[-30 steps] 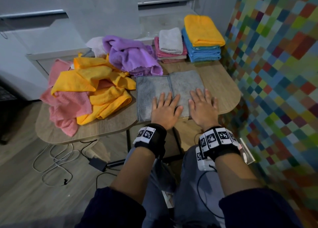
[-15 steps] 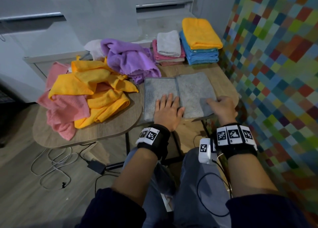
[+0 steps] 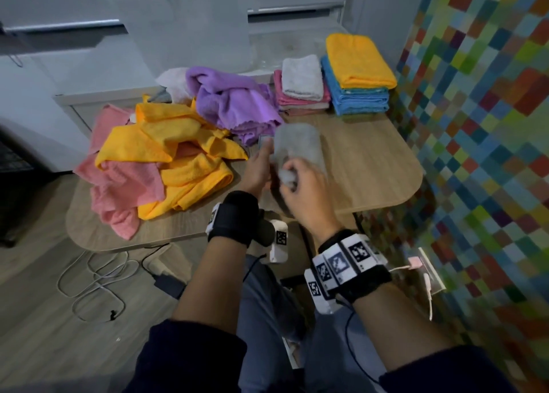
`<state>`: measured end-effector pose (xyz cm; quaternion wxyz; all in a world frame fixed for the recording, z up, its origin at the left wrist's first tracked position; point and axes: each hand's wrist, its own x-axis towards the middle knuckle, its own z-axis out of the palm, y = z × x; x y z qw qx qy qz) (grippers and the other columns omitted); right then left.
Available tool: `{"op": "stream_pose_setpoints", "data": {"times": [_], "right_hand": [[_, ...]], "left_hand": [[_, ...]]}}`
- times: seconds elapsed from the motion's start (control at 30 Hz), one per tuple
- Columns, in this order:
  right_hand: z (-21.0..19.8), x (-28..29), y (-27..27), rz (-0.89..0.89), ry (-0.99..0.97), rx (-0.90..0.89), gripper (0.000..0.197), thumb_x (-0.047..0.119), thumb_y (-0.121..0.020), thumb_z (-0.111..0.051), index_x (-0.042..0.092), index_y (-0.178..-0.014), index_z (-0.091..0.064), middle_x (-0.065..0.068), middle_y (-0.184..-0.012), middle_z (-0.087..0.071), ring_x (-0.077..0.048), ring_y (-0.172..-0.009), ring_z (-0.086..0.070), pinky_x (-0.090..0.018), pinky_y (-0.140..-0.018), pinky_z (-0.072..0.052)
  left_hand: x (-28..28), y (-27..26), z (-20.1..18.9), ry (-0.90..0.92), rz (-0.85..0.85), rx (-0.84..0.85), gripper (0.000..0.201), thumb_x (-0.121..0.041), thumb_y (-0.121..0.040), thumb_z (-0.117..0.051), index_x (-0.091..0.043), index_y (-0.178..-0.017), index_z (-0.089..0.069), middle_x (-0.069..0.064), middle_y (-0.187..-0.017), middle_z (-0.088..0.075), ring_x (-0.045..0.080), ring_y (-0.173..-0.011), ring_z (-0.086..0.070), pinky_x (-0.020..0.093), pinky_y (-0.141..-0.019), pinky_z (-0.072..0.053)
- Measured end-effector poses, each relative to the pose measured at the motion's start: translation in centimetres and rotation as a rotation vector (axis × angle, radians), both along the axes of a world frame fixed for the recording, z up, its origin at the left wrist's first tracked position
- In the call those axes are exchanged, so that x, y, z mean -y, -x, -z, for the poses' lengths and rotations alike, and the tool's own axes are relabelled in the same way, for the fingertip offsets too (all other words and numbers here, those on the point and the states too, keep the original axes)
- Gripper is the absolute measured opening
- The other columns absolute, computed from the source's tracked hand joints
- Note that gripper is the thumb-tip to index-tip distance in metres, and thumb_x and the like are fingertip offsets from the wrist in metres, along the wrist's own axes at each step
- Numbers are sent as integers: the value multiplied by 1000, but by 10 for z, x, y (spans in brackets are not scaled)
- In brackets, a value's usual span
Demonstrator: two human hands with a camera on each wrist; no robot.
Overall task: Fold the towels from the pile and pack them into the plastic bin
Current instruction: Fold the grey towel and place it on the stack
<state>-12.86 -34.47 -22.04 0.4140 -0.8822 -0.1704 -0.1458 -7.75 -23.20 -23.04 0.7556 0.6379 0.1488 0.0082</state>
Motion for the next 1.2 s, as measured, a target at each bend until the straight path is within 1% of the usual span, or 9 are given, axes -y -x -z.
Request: {"op": "stream_pose_setpoints", "data": {"times": [0.17,0.33,0.43,0.6,0.73,0.87,0.97,1.07,1.2], "right_hand": [[14,4,-1,-203,193,-155,41,30,-88,-61,12,-125,-57,-2,-146,-42,-20,-143,-22,-35,-116,-6],[14,17,-18,-53,-104,-63,32,14,-97,-41,9,-122,-59,-6,-137,-52,-20,-140,-27,-39,-119,-13],[19,15,-29,-18,72,-72,38,7,-97,-40,7,-134,-49,-8,-145,-43,-23,-143,-21,-39,-119,-11],[41,5,-28,-41,375,-96,46,20,-101,-31,11,-146,-31,-4,-156,-23,-18,-146,-9,-35,-118,-2],[41,4,-28,-33,505,-154,49,28,-102,-23,17,-150,-19,3,-159,-10,-14,-147,1,-38,-119,1],[34,4,-29,-67,591,-231,51,31,-102,-20,21,-151,-13,7,-159,-1,-12,-146,7,-42,-118,1],[26,9,-38,-132,513,-301,47,28,-101,-27,21,-147,-28,6,-159,-6,-15,-146,3,-43,-118,-4],[17,17,-48,-25,233,-243,32,16,-96,-43,15,-123,-61,-6,-154,-24,-27,-140,-23,-35,-114,-21],[8,28,-53,191,-73,-397,32,10,-90,-54,4,-122,-58,-17,-126,-55,-28,-116,-54,-30,-96,-41]], "left_hand": [[-6,10,5,-113,-21,-79,37,0,-90,-52,-1,-126,-45,14,-100,-55,16,-68,-54,15,-51,-47],[-8,16,8,-98,-58,24,44,1,-93,-43,-13,-134,-35,15,-108,-56,17,-81,-57,23,-62,-49],[-9,21,9,-84,-104,38,39,-3,-95,-41,-15,-132,-35,6,-102,-55,12,-80,-58,19,-57,-51],[-11,18,10,-207,-115,20,32,-2,-93,-39,-20,-120,-42,16,-120,-52,28,-103,-57,41,-88,-50],[-12,13,15,-711,-129,89,40,0,-88,-44,-2,-128,-42,22,-124,-46,34,-113,-47,40,-98,-40],[-9,14,11,-968,-87,-122,49,-32,-95,-48,4,-127,-40,26,-129,-40,41,-119,-41,42,-100,-32],[-8,8,10,-1025,-15,-172,50,-35,-93,-49,5,-123,-43,24,-127,-48,38,-119,-44,41,-100,-34],[-7,2,9,-1051,4,-223,48,-34,-91,-49,4,-121,-49,23,-126,-52,39,-118,-47,41,-98,-38],[7,8,2,-958,33,-164,48,-30,-92,-47,1,-129,-40,24,-132,-44,39,-124,-39,42,-101,-34]]}}
